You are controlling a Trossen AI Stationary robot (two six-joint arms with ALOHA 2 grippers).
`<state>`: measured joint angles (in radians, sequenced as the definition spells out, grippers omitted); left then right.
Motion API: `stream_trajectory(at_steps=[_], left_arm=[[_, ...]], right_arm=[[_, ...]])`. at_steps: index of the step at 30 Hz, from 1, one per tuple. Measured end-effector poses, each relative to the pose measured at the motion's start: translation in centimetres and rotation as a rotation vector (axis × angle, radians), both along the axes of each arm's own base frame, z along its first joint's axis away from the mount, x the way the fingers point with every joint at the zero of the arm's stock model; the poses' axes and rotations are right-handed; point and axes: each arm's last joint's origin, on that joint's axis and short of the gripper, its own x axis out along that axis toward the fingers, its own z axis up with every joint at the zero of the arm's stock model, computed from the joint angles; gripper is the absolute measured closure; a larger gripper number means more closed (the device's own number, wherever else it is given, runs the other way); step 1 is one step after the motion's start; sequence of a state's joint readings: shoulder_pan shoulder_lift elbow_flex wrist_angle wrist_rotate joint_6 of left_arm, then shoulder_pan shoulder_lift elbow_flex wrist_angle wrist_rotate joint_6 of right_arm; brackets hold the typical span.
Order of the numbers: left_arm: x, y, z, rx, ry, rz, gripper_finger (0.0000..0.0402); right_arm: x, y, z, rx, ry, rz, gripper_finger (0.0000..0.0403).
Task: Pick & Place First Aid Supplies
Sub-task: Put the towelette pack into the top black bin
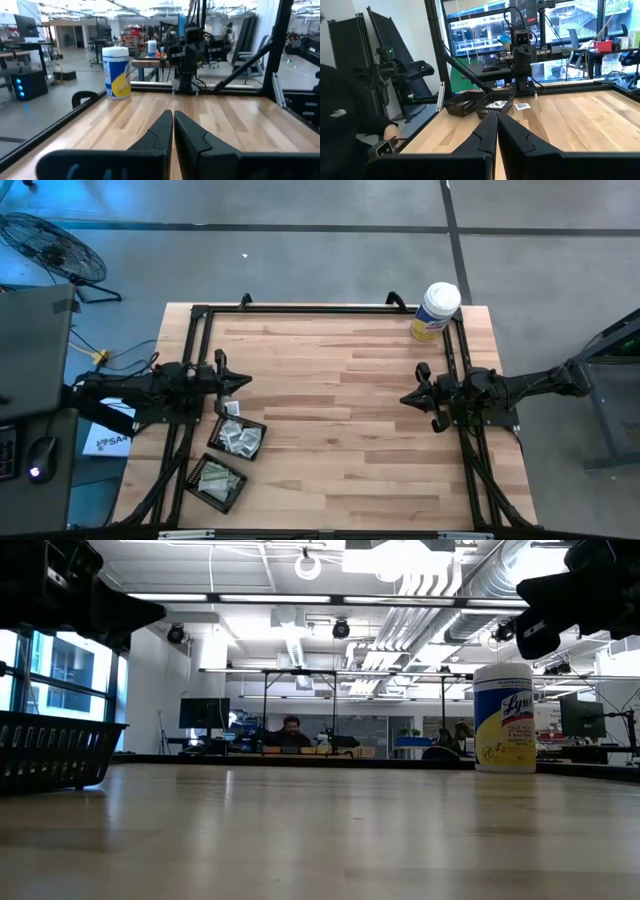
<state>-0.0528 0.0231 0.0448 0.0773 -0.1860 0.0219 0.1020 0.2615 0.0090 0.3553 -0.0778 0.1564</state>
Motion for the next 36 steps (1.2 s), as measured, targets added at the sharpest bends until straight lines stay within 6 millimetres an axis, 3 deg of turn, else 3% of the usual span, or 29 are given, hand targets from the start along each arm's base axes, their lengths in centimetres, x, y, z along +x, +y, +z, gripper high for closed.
stream_trajectory(at_steps=[20,36], left_arm=[[0.03,0.0,-0.51,0.001,0.057,-0.001,0.0388],[-0.05,0.02,0.37,-0.053,-0.036,0.0,0.0388]], right_arm=[[0.0,0.0,-0.02,0.0,0.001,0.0,0.0397],[0.0,0.0,-0.02,0.0,0.001,0.0,0.0394]])
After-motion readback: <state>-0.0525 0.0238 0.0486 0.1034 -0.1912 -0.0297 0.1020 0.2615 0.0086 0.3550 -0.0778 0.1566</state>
